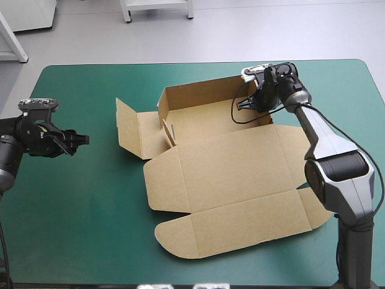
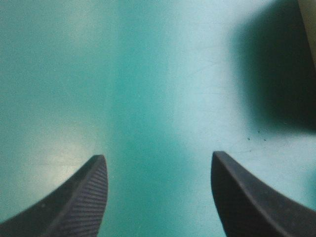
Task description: Fold the box
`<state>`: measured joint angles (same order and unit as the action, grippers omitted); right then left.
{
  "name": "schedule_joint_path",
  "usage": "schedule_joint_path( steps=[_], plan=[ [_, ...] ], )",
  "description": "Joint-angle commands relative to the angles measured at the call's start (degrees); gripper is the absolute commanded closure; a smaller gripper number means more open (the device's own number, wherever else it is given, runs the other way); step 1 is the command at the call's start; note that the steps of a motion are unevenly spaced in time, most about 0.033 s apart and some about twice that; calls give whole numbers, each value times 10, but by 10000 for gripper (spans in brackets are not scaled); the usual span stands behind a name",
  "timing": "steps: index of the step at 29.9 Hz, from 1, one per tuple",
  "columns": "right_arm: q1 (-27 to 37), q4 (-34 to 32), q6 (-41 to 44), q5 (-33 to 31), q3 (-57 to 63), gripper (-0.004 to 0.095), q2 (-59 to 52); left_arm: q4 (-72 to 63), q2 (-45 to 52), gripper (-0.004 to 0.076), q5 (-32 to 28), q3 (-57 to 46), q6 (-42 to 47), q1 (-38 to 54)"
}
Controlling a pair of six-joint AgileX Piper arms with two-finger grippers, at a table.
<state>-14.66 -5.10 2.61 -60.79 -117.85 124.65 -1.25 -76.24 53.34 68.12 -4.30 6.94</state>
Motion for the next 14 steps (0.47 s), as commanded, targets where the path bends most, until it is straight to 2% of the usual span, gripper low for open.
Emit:
schedule_joint_path(
  steps=[1, 9, 11, 14],
  plan=[
    [4, -57, 12, 12, -18, 923, -41, -3, 14, 286, -33, 14, 1, -1],
    [12, -56, -10, 49, -18, 923, -107, -21, 10, 286, -87, 14, 1, -1],
    [22, -38, -20, 53, -18, 925, -124, -27, 0, 286, -97, 14, 1, -1],
    [46, 28, -50, 56, -18, 925, -158, -51, -21, 286, -114, 14, 1, -1]
  ],
)
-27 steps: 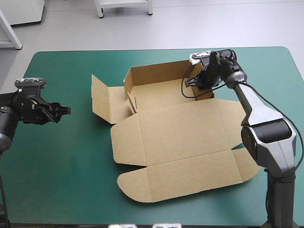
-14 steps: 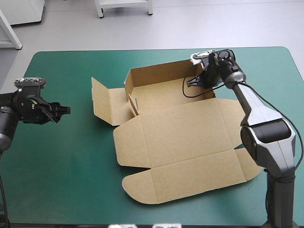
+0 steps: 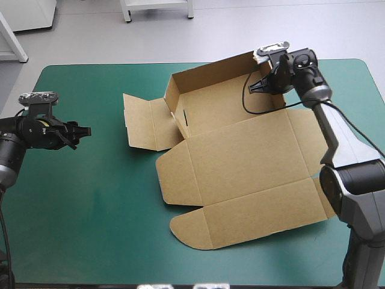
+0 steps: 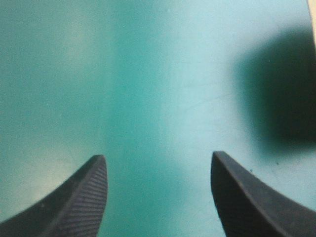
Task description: Fold the box
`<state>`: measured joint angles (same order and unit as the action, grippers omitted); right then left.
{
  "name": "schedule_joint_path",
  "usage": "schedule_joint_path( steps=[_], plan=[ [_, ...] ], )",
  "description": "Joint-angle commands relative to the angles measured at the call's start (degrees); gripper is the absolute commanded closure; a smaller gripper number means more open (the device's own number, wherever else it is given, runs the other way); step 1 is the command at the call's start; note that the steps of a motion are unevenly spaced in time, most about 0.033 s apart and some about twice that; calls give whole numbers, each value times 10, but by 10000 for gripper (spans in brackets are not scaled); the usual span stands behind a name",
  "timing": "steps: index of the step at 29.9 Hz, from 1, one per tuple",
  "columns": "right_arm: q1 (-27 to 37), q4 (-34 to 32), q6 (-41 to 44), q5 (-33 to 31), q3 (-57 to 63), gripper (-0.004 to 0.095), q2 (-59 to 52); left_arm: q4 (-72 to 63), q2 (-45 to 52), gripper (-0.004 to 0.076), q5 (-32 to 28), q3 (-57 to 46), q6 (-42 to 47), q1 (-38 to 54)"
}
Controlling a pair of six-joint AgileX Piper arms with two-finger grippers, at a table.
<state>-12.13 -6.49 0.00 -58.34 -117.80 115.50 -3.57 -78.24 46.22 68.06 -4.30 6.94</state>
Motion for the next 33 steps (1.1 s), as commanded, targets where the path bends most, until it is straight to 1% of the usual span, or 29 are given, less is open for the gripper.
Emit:
schedule_joint_path(
  steps=[1, 5, 8, 10, 12, 15, 18, 20, 22, 24, 29, 33],
  plan=[
    [33, 69, -38, 31, -18, 925, -78, -35, -10, 286, -50, 15, 1, -1],
    [69, 143, -71, 33, -18, 925, -110, -78, -38, 286, -73, 15, -20, -1],
    [93, 185, -90, 28, -18, 925, -125, -152, -56, 286, -92, 15, -68, -1],
    [104, 217, -103, 20, -18, 925, -130, -248, -69, 286, -100, 15, -138, -1],
    [109, 235, -111, 16, -18, 925, -131, -376, -83, 286, -100, 15, -217, -1],
    [109, 238, -114, 13, -18, 925, -131, -560, -108, 286, -80, 15, -352, -1],
    [109, 254, -123, 13, -18, 924, -131, -724, -137, 286, -41, 15, -461, -1],
    [109, 254, -123, 14, -18, 925, -131, -812, -153, 286, -4, 15, -511, -1],
    [109, 252, -123, 15, -18, 925, -131, -869, -167, 286, 39, 15, -543, -1],
    [109, 250, -124, 18, -18, 925, -131, -913, -176, 286, 79, 15, -560, -1],
    [109, 251, -127, 21, -18, 923, -131, -1021, -196, 286, 220, 18, -599, -14],
    [109, 251, -127, 24, -18, 923, -127, -1019, -199, 286, 270, 46, -593, -40]
  ],
)
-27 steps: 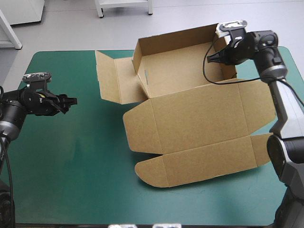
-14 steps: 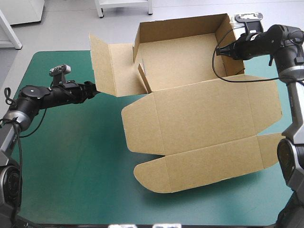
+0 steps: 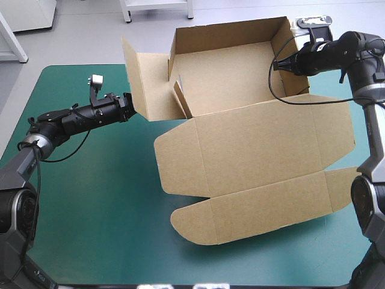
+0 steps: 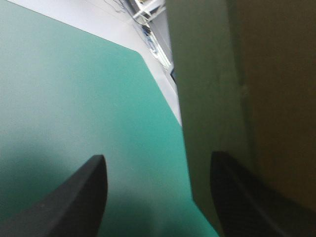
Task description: Fold the box
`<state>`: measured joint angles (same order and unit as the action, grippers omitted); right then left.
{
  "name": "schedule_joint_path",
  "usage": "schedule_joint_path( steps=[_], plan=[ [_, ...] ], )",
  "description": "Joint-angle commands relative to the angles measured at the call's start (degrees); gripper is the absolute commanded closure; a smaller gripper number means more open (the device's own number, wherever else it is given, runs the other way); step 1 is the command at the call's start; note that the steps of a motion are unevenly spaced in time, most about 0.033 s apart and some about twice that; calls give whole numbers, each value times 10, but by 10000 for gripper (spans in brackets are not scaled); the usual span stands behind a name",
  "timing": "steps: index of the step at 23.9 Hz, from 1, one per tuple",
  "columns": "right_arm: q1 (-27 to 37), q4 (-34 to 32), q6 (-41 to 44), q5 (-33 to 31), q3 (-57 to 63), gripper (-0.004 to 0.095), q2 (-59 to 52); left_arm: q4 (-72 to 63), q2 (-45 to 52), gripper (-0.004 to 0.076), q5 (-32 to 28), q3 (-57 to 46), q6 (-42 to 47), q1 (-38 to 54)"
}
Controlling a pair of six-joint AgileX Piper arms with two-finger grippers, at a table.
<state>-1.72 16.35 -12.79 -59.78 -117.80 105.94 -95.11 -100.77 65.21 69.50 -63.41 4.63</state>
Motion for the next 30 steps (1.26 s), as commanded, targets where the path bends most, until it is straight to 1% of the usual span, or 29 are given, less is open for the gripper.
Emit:
schedule_joint_path(
  steps=[1, 8, 11, 14, 15, 18, 19, 23, 25, 30],
  plan=[
    [5, 22, 1, 40, -18, 923, -31, -104, 26, 286, 87, 42, 1, -25],
    [5, 22, 1, 40, -18, 923, -17, -105, 26, 285, 84, 109, 34, -53],
    [5, 22, 4, 40, -18, 923, -10, -84, 26, 284, 68, 149, 67, -58],
    [5, 22, 6, 42, -18, 923, -10, -22, 26, 244, 41, 179, 99, -72],
    [5, 22, 8, 42, -18, 923, -10, -4, 26, 217, 26, 192, 107, -80],
    [5, 22, 11, 39, -18, 923, -10, 22, 26, 185, 5, 213, 121, -94],
    [5, 22, 13, 39, -18, 920, -10, 53, 26, 184, -9, 226, 135, -102],
    [5, 22, 28, 35, -18, 919, -10, 236, 26, 184, -85, 281, 276, -135],
    [5, 23, 36, 33, -18, 919, -10, 300, 26, 184, -115, 294, 327, -151],
    [-1, 22, 47, 27, -18, 919, -10, 367, 26, 185, -139, 313, 390, -177]
  ],
)
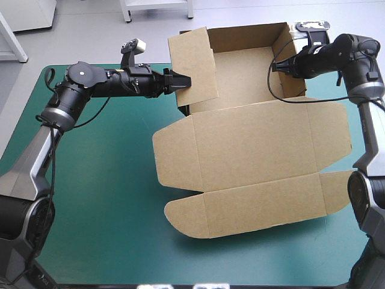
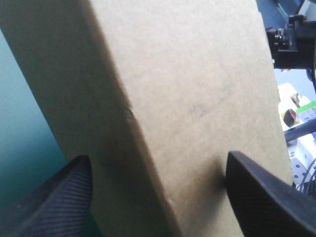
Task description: Fold the box
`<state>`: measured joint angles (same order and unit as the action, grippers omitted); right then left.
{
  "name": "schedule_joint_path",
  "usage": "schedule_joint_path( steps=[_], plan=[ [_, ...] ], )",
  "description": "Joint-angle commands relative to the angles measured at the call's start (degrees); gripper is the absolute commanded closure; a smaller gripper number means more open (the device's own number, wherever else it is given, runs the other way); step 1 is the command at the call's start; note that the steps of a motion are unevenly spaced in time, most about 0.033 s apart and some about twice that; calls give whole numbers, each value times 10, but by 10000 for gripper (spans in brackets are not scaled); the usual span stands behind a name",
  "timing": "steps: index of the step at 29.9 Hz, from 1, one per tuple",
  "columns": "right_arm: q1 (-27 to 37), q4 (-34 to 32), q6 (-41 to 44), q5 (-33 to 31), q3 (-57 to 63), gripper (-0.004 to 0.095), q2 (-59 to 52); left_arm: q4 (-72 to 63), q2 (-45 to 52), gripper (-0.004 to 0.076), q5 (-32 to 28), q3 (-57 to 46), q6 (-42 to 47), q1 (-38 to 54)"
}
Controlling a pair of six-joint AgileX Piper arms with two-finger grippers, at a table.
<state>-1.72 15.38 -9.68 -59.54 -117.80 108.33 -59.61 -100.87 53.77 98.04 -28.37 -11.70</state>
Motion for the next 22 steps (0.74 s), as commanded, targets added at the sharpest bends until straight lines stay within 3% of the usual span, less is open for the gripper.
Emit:
schedule_joint_path(
  steps=[1, 11, 16, 22],
  plan=[
    [-4, 32, 18, 24, -18, 919, -34, 30, 28, 185, -25, 34, 52, -19],
    [-43, 13, 51, 25, -18, 919, -34, 231, 1, 188, 2, 129, 198, -73],
    [-45, 13, 58, 17, -18, 919, -34, 256, -16, 188, 60, 156, 213, -75],
    [-45, 10, 57, 14, -18, 919, -35, 256, -16, 188, 82, 189, 204, -75]
  ],
)
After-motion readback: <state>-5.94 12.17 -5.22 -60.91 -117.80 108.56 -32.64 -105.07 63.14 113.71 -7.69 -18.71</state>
